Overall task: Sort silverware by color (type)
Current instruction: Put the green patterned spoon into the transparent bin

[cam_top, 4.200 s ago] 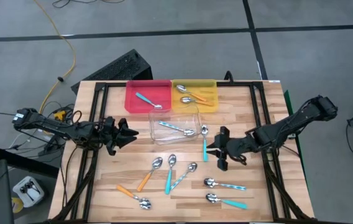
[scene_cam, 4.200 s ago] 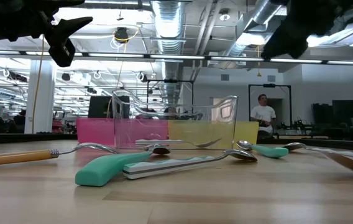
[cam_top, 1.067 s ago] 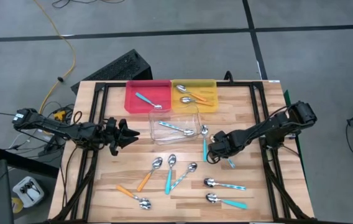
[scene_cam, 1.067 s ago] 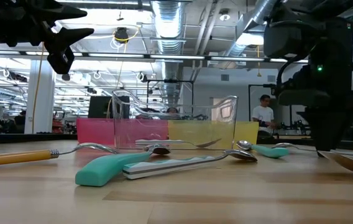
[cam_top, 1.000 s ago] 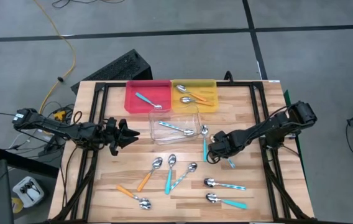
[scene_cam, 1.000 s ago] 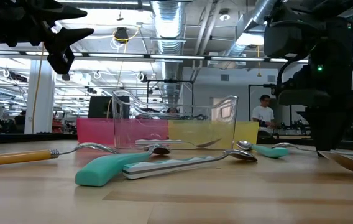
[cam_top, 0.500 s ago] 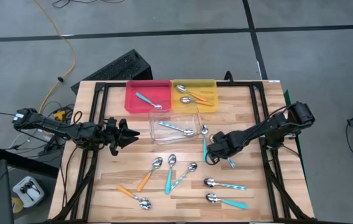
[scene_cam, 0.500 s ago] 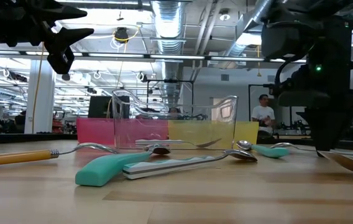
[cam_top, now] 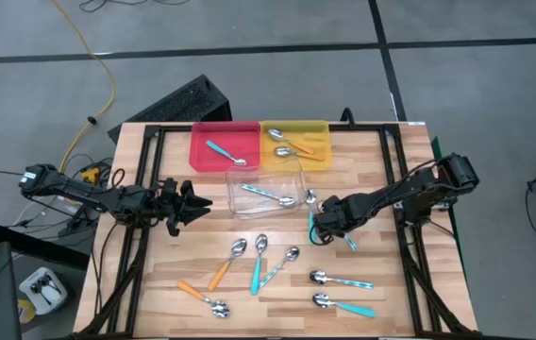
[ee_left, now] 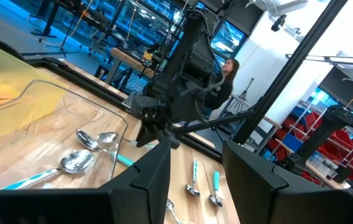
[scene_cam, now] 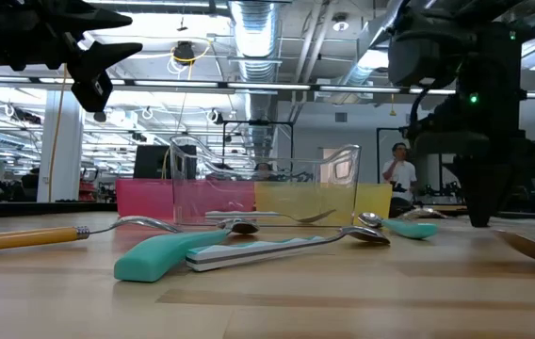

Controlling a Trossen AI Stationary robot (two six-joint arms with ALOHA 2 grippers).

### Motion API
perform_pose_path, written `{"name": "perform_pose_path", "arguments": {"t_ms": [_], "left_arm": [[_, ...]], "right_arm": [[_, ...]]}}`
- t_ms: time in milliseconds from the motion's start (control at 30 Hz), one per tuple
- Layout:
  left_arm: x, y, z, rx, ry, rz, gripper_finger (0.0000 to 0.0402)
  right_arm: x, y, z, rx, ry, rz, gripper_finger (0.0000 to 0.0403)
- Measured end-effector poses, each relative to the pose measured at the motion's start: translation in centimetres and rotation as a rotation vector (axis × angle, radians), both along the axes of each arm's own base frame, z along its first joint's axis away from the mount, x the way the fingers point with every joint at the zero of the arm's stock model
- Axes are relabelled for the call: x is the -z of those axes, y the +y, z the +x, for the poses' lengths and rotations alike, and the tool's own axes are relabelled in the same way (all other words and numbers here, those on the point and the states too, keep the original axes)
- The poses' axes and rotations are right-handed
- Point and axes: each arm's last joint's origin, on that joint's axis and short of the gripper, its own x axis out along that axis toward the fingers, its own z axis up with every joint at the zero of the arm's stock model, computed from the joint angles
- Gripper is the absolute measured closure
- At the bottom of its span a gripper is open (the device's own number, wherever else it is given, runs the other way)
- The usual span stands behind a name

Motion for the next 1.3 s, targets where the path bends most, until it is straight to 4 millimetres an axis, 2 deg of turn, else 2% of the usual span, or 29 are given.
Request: {"name": "perform_pose_path", "arguments": {"t_ms": [400, 700, 1000, 1300], "left_arm": [[0.0, 0.0, 0.0, -0.001, -0.001, 0.000, 0.0271], [0.0, 0.0, 0.0, 0.000, -0.002, 0.000, 0.0271], [0.0, 0.0, 0.0, -0.001, -0.002, 0.000, 0.0271], [0.0, 0.0, 0.0, -0.001, -0.001, 0.000, 0.0271]], "right_arm": [[-5.9, -1.1, -2.8, 0.043, -0.220, -0.068, 0.0352], [-8.8, -2.1, -4.4, 0.073, -0.396, -0.237, 0.0352], [-10.5, -3.2, -1.4, -0.108, -0.644, -0.399, 0.0352], [-12.7, -5.2, 0.4, -0.246, -0.798, -0.586, 0.0352]]}}
